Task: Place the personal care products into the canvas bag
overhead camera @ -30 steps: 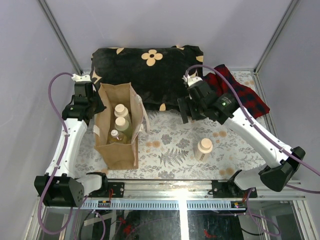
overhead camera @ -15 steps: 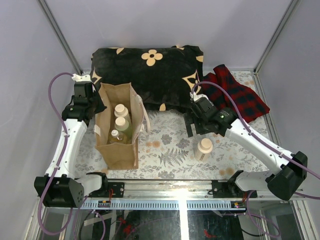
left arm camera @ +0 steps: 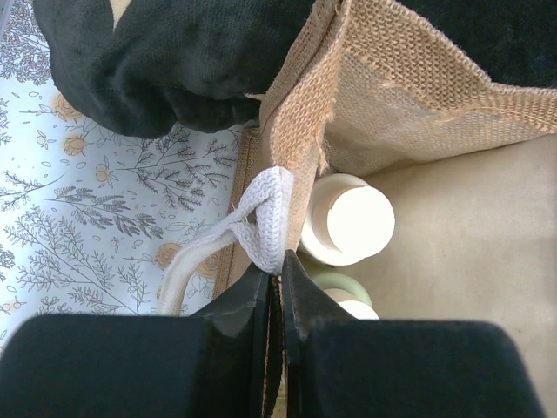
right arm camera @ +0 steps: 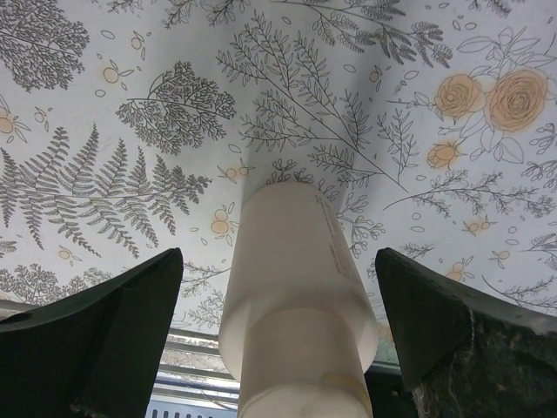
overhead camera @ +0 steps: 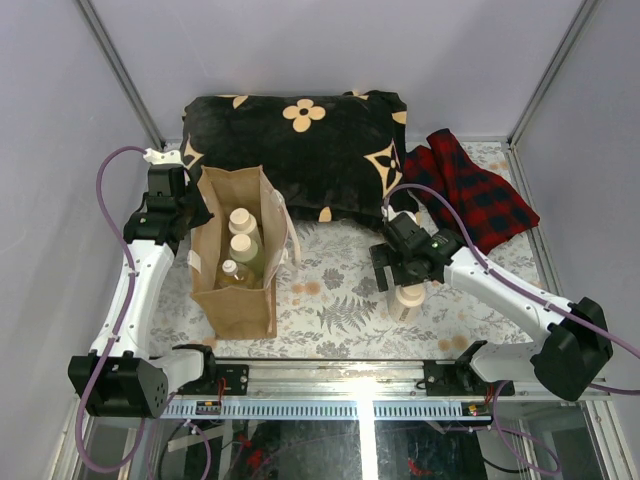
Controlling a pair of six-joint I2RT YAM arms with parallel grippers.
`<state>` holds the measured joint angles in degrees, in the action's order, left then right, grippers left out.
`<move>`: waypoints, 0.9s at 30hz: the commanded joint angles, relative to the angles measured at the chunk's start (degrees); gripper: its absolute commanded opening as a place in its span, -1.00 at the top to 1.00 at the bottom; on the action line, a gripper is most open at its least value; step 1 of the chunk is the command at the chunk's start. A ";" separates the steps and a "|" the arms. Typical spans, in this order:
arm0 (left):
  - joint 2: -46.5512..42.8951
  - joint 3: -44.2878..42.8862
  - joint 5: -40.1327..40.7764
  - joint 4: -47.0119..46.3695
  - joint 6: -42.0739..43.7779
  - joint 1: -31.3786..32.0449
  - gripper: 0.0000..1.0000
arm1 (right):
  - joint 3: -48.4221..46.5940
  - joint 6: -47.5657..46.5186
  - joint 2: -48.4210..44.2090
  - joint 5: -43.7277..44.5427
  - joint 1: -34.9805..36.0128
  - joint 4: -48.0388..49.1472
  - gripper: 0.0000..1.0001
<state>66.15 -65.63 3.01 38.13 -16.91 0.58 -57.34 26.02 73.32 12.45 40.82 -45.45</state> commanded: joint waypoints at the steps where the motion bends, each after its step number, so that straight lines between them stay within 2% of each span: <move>1: -0.07 0.75 -1.98 -3.50 -0.32 0.01 1.00 | 1.80 2.15 -1.53 -1.94 -0.39 1.76 -0.98; 16: 1.20 0.32 -1.56 -3.63 -0.32 -0.02 1.00 | -1.20 0.78 -1.25 -3.78 -0.39 -6.76 -0.98; 27: 2.31 -0.14 -1.42 -3.78 -0.29 0.00 1.00 | 0.44 0.26 0.36 -4.77 -0.41 -6.27 -0.96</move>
<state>67.18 -65.63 2.96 38.06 -16.91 0.58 -56.40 27.00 73.34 8.99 40.71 -51.59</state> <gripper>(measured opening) 0.033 0.993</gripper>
